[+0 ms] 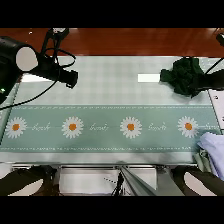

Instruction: Fold the shirts.

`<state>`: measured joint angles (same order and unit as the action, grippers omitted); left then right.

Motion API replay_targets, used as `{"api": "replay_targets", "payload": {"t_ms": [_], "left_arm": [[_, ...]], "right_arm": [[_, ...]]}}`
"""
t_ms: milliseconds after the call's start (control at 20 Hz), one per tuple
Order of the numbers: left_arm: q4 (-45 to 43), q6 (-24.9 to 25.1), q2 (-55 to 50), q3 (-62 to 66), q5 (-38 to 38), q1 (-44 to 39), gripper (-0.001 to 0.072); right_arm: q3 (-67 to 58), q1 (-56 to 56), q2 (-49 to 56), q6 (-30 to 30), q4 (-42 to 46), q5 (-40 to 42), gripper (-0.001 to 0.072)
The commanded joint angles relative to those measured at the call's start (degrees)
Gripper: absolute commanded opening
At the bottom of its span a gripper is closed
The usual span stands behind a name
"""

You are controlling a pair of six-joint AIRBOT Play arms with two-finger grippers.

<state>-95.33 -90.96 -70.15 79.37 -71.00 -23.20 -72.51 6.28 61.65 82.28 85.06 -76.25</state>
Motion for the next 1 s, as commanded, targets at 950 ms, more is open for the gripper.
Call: {"api": "replay_targets", "payload": {"t_ms": [950], "left_arm": [[-0.07, 1.29, -1.25, 0.04, 0.85, 0.07, 0.0713]], "right_arm": [[0.02, 11.17, 24.20, 20.37, 10.51, 41.55, 0.0586]]}}
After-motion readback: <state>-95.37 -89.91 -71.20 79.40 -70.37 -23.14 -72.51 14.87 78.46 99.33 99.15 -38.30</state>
